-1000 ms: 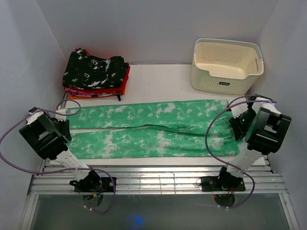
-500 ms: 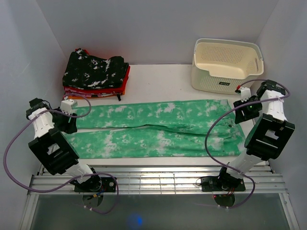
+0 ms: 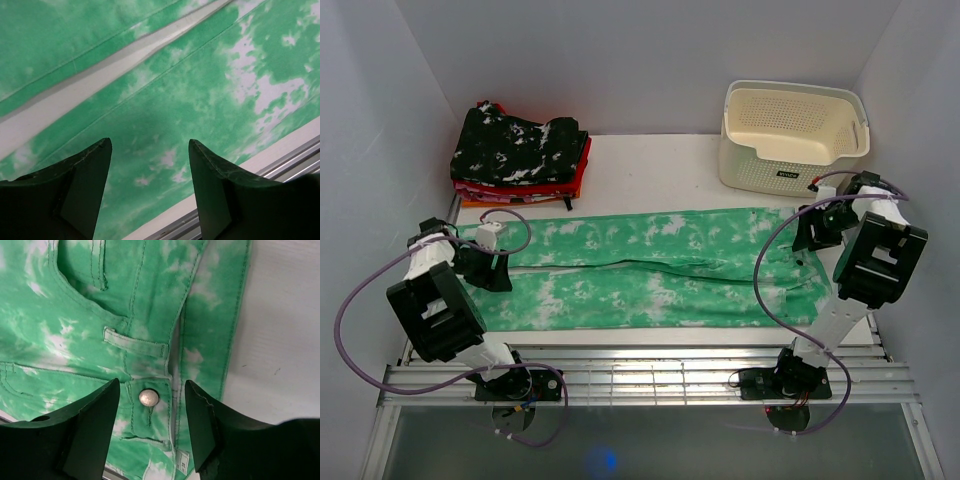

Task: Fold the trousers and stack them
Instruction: Flatten the trousers out

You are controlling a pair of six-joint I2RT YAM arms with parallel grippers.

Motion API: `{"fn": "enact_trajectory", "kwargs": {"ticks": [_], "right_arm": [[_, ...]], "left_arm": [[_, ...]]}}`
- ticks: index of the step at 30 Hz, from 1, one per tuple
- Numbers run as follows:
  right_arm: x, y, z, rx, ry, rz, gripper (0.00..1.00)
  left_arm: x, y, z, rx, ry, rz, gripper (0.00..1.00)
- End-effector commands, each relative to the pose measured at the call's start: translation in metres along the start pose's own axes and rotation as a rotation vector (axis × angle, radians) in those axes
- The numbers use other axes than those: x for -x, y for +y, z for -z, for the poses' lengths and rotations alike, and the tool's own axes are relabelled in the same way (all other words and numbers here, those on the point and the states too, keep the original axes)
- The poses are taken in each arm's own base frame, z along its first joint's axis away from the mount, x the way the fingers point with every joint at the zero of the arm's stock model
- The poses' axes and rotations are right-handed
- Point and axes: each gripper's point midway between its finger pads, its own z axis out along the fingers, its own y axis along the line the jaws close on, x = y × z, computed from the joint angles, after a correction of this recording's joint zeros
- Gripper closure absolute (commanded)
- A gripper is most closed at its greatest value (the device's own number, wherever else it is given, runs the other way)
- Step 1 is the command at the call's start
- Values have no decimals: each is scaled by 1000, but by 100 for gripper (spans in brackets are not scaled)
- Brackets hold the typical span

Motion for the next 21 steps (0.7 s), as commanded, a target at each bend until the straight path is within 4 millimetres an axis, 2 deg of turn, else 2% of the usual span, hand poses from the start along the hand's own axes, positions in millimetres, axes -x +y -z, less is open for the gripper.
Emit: {"fn": "enact_trajectory", "kwargs": {"ticks": [1,10,13,16,18,19,20,21], "right_arm": [[10,0,-11,12,-35,-33,40],[16,7,-19,78,-35,-45,61],[16,8,-20,82,-29,-46,74],[19,9,-12,70,-34,-29,91],[23,8,2,41,-43,-8,92],[25,7,9,17,-53,11,92],[32,3,23,-38,-77,39,92],[35,0,31,-72,-93,55,92]], "left_arm": [[-3,2,-5,22,-9,-2,26],[-20,1,-18,27,26,5,26],[-23,0,-20,20,34,16,26],[-31,2,-22,33,67,19,26],[-42,2,-24,40,103,13,30],[-49,9,-24,81,132,1,33],[-54,13,-24,100,153,-2,37],[-64,12,-28,105,181,1,46]]}}
